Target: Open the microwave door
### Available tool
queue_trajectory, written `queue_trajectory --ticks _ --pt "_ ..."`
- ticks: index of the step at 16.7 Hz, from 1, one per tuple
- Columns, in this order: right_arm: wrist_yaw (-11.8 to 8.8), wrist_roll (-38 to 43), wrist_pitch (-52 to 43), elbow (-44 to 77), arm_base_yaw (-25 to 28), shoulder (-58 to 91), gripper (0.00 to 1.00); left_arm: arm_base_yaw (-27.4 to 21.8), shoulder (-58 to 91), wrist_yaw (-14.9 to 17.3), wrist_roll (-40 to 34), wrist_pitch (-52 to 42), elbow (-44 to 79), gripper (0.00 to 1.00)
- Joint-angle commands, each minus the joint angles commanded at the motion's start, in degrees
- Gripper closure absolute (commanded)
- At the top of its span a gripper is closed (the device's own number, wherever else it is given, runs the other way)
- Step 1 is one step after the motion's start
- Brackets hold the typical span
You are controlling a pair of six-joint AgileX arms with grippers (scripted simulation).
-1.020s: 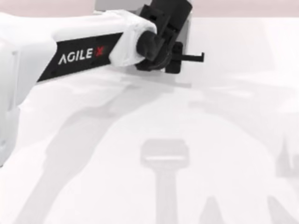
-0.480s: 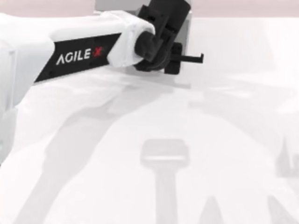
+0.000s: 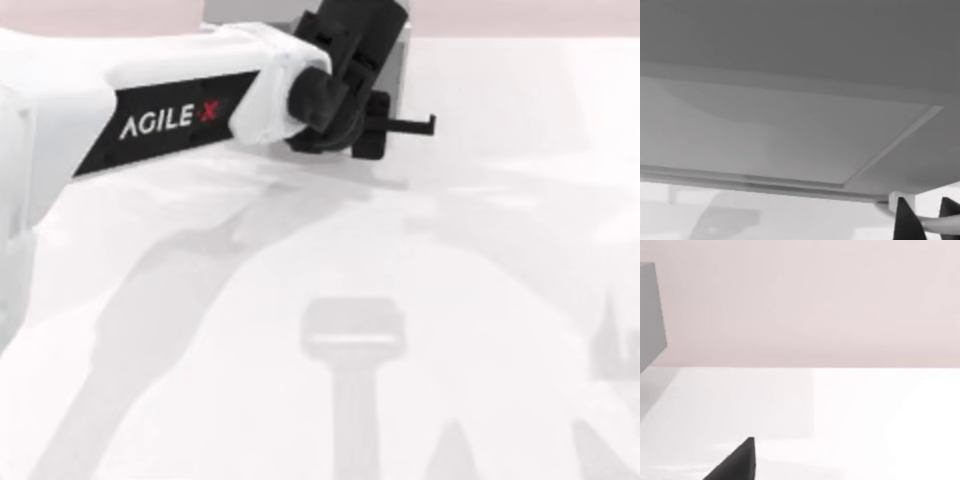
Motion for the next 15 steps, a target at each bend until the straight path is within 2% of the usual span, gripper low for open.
queue_trajectory --ticks 9,15 --pt "0.00 0.00 0.00 0.00 0.00 0.00 0.00 0.00 0.00 0.00 0.00 0.00 0.00 1.00" --pt "0.00 0.00 0.00 0.00 0.00 0.00 0.00 0.20 -1.47 1.45 1.64 1.36 -2.10 1.00"
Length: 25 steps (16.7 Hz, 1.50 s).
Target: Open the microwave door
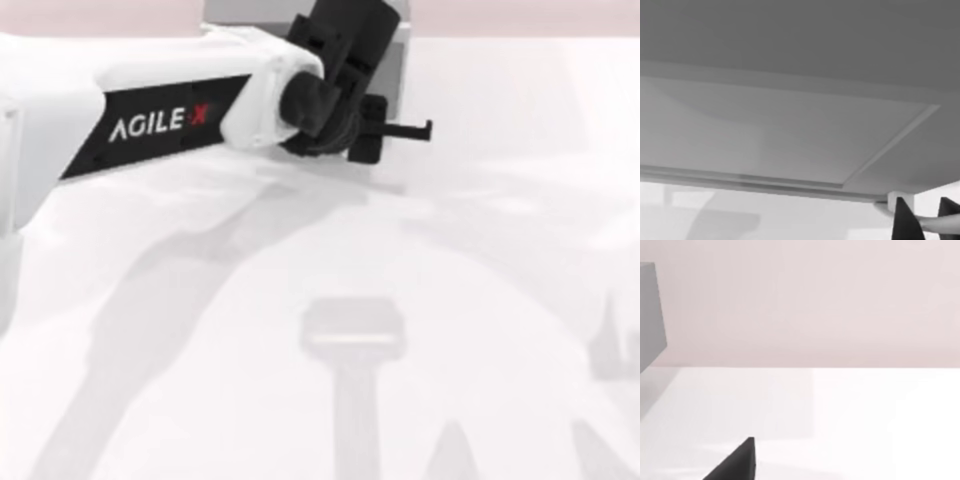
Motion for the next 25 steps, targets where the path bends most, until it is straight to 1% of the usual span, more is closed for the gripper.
queue_trajectory --ticks 3,25 --pt "0.00 0.00 0.00 0.00 0.00 0.00 0.00 0.33 -0.71 0.71 1.14 0.62 -1.41 1.00" --pt "0.00 0.00 0.00 0.00 0.00 0.00 0.00 0.33 -0.71 0.71 1.14 0.62 -1.41 1.00"
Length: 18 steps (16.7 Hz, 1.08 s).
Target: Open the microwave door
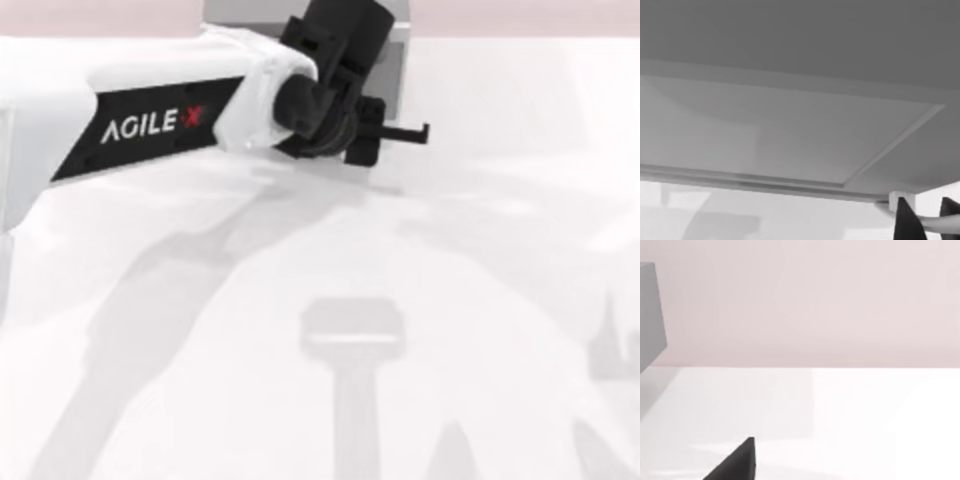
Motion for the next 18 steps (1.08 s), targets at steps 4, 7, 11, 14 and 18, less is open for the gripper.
queue_trajectory --ticks 4,7,11,14,18 --pt "0.00 0.00 0.00 0.00 0.00 0.00 0.00 -0.45 0.14 0.50 -0.17 0.00 -0.05 1.00" --pt "0.00 0.00 0.00 0.00 0.00 0.00 0.00 0.05 -1.02 1.25 1.22 0.87 -1.50 1.00" --pt "0.00 0.00 0.00 0.00 0.00 0.00 0.00 0.64 -2.12 2.30 2.88 1.78 -3.33 1.00" --pt "0.00 0.00 0.00 0.00 0.00 0.00 0.00 0.64 -2.12 2.30 2.88 1.78 -3.33 1.00" --pt "0.00 0.00 0.00 0.00 0.00 0.00 0.00 0.64 -2.12 2.30 2.88 1.78 -3.33 1.00"
